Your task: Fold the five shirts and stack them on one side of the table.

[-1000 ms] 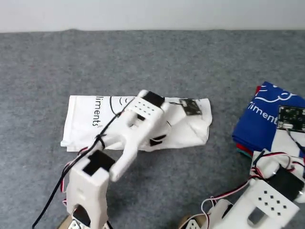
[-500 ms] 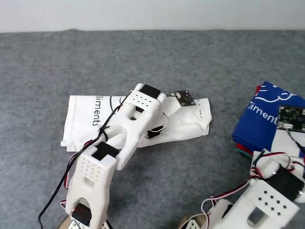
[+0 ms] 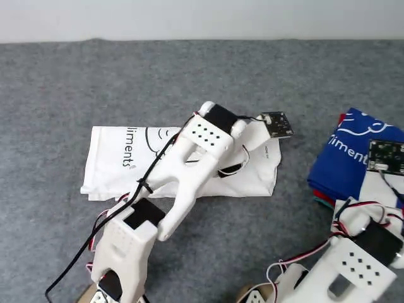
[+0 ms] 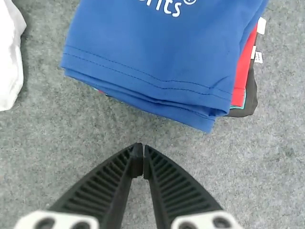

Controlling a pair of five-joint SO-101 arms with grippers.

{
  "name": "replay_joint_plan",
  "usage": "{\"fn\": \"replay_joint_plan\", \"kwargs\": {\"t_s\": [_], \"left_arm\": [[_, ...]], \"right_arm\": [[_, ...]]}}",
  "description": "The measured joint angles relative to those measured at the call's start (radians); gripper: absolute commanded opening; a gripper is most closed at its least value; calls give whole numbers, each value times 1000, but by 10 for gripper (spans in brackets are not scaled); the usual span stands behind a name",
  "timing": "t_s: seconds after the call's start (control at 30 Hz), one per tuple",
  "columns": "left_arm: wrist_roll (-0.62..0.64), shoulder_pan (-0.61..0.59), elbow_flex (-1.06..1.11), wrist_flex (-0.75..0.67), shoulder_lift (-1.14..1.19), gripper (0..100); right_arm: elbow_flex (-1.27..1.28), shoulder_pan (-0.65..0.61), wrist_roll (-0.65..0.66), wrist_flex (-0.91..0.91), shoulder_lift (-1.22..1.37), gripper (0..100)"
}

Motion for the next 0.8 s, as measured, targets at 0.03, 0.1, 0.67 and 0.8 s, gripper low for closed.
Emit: {"fn": "replay_joint_plan", "kwargs": {"t_s": [0.03, 0.1, 0.67, 0.8], "left_arm": [[6, 0, -2, -12, 0, 7], [14, -2, -11, -34, 20, 7], [54, -2, -199, -11, 236, 6], [55, -3, -292, 40, 189, 6]], "right_arm": [[0, 0, 0, 0, 0, 11], [0, 0, 0, 0, 0, 11], [0, 0, 0, 0, 0, 11], [0, 0, 0, 0, 0, 11]]}}
